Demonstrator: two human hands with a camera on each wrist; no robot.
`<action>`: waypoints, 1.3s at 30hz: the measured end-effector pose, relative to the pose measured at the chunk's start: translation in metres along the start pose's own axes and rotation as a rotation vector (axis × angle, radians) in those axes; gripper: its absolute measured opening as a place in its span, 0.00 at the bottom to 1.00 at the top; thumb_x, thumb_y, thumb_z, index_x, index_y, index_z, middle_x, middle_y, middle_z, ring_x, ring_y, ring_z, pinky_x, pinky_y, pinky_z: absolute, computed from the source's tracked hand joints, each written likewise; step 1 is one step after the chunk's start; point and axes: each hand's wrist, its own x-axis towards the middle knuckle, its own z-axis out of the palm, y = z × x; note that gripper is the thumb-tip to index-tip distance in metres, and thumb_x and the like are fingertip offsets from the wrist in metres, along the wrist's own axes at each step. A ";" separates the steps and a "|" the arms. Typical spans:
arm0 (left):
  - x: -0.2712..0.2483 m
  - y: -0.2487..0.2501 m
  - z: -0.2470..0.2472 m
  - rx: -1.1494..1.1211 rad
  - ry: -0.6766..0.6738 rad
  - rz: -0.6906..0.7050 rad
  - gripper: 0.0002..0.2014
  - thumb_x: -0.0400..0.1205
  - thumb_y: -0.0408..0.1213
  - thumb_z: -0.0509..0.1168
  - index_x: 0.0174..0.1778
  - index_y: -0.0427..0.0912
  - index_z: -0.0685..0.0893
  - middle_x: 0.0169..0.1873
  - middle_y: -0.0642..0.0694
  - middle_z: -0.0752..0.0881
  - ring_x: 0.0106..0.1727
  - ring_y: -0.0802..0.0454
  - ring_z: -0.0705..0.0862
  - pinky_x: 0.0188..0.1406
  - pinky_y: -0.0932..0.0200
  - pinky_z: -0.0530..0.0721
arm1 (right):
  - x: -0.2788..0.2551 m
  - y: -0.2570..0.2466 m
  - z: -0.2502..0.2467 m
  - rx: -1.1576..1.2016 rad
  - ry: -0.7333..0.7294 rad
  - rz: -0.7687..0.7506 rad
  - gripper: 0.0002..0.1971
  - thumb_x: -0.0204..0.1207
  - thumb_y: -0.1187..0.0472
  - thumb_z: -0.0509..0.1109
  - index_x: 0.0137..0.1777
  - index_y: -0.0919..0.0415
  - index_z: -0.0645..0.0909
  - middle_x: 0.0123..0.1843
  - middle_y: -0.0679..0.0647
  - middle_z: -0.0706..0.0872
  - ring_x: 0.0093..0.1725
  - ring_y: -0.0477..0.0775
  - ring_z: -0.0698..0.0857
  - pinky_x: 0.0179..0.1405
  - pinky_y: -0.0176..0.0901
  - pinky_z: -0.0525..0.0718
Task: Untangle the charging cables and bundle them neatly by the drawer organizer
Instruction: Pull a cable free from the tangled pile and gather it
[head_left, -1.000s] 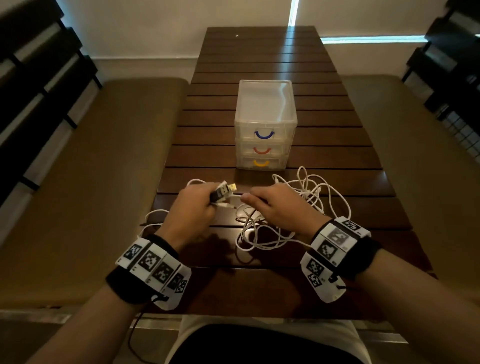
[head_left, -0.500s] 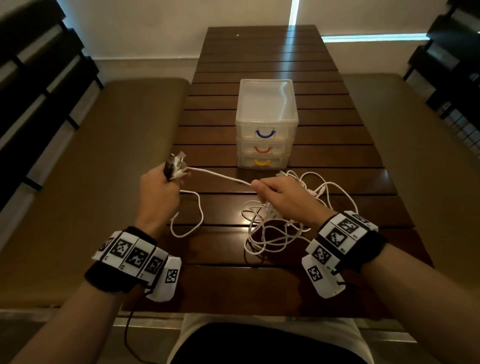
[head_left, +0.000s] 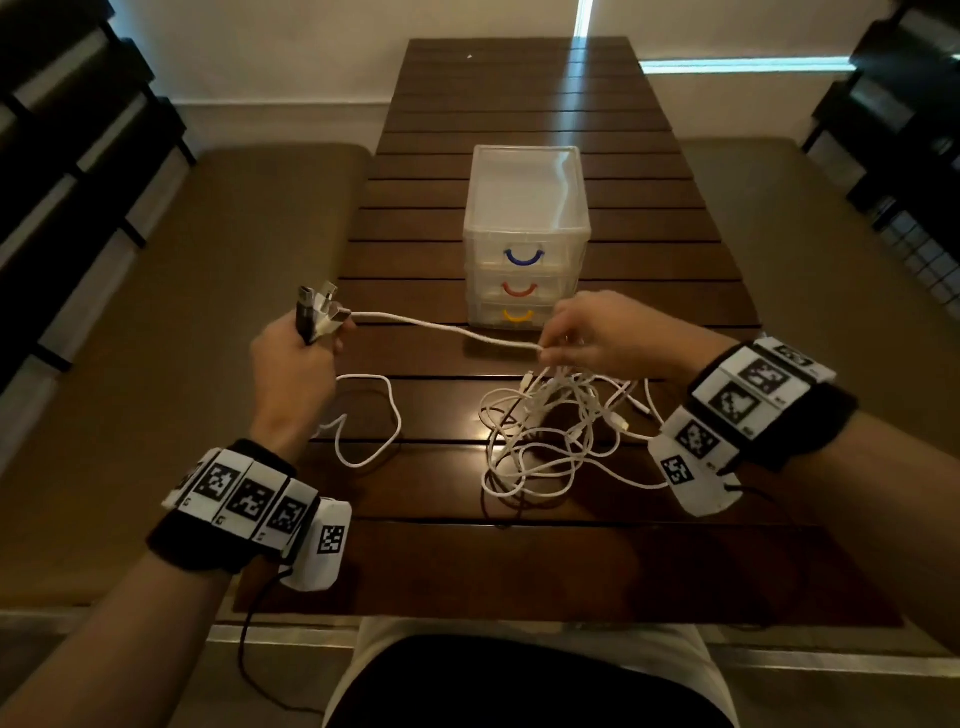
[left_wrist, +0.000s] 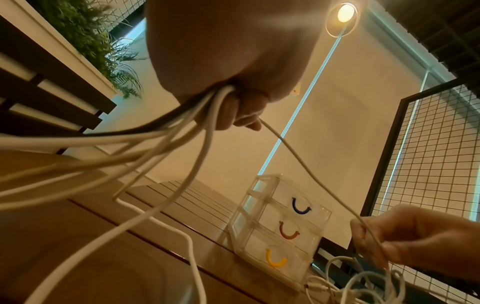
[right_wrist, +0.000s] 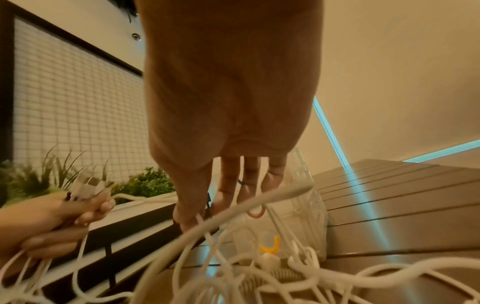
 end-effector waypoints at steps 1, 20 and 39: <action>0.000 -0.001 0.000 0.003 0.000 0.002 0.17 0.84 0.30 0.60 0.34 0.54 0.84 0.32 0.54 0.83 0.31 0.59 0.75 0.31 0.59 0.72 | 0.000 0.000 -0.003 0.098 0.075 0.023 0.08 0.82 0.53 0.69 0.52 0.54 0.88 0.43 0.46 0.86 0.41 0.40 0.83 0.41 0.35 0.79; -0.042 0.020 0.031 -0.001 -0.335 0.269 0.14 0.76 0.32 0.65 0.54 0.49 0.87 0.44 0.58 0.89 0.47 0.68 0.85 0.50 0.65 0.84 | 0.019 -0.041 0.000 0.319 0.131 0.023 0.09 0.82 0.53 0.70 0.49 0.54 0.90 0.37 0.47 0.89 0.32 0.38 0.83 0.34 0.32 0.81; -0.035 0.022 0.040 -0.152 -0.245 0.104 0.13 0.84 0.38 0.66 0.35 0.56 0.86 0.26 0.59 0.84 0.32 0.64 0.78 0.33 0.68 0.75 | 0.022 -0.034 0.019 0.006 -0.152 0.019 0.06 0.82 0.50 0.69 0.54 0.50 0.82 0.42 0.40 0.81 0.46 0.47 0.82 0.39 0.38 0.76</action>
